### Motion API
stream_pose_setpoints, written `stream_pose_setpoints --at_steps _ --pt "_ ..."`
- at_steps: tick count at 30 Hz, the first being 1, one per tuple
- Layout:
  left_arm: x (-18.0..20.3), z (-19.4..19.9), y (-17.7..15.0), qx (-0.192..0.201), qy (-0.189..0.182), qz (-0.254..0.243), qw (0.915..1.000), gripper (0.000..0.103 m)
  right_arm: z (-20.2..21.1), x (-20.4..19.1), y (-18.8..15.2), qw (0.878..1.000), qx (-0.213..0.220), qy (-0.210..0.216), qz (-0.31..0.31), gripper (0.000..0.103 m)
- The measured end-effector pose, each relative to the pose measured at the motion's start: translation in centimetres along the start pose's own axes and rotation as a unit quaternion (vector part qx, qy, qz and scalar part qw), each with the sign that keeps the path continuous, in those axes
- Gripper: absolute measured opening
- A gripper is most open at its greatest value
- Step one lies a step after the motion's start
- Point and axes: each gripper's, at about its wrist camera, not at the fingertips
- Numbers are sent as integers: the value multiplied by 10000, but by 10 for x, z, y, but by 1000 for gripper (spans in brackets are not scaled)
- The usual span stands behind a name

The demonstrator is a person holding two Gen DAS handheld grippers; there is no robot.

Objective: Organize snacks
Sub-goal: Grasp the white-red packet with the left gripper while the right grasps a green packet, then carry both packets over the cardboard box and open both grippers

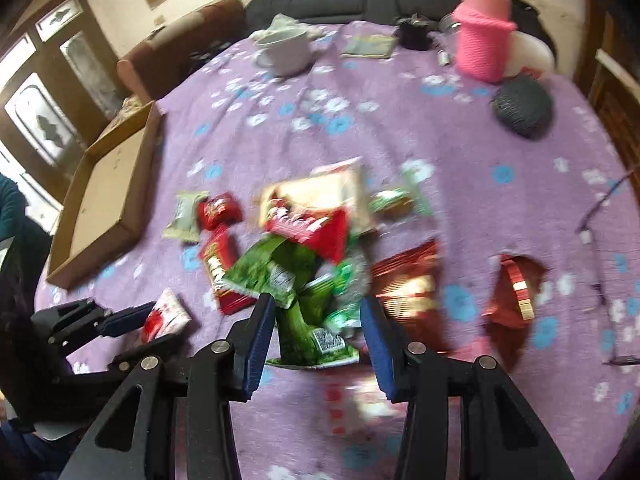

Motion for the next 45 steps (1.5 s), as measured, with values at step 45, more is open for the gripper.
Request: stream_pose_setpoints --at_steps 45 --pt "-158 118 12 932 659 1304 9849 29 33 -162 48 9942 399 480 874 31"
Point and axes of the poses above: each gripper's, at about its wrist camera, not at the fingertips, and z roughly against the way its jaws point, x to its right, y to its top, and after that the axes turned 5 degrees about -z, right-handed
